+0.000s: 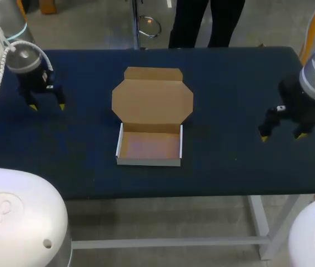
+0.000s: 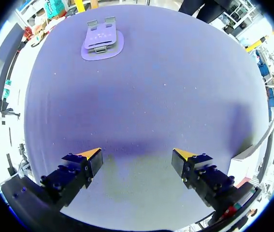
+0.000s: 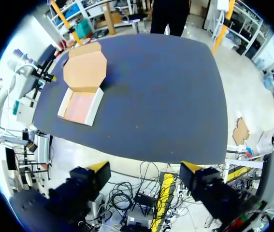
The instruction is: Assemble the packaging by folding the flat box into shape, placing the metal phone stand inside, and closing the box properly
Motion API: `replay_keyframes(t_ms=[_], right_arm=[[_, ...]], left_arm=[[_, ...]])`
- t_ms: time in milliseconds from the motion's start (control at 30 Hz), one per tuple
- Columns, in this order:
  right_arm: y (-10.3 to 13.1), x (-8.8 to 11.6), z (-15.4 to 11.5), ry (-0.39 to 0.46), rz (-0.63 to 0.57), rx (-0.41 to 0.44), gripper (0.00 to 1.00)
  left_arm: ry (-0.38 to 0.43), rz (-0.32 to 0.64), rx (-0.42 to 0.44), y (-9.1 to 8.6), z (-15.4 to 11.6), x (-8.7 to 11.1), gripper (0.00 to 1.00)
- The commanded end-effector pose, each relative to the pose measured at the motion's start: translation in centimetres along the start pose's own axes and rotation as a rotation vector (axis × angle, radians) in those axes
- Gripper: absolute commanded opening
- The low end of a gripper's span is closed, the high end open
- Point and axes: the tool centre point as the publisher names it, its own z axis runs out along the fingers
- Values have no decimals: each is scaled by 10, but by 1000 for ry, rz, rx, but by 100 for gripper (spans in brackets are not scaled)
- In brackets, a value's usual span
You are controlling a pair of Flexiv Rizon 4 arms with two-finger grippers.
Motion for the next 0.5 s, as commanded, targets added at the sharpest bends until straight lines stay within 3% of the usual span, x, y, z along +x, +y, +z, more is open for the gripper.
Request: replay_keyframes(t_ms=[33,500], right_arm=[[-8,3,1,-7,-1,-40,100],[-8,3,1,-7,-1,-40,100]], left_arm=[[2,-1,-24,-15,7,-6,100],[-25,6,-41,-47,19,-25,100]])
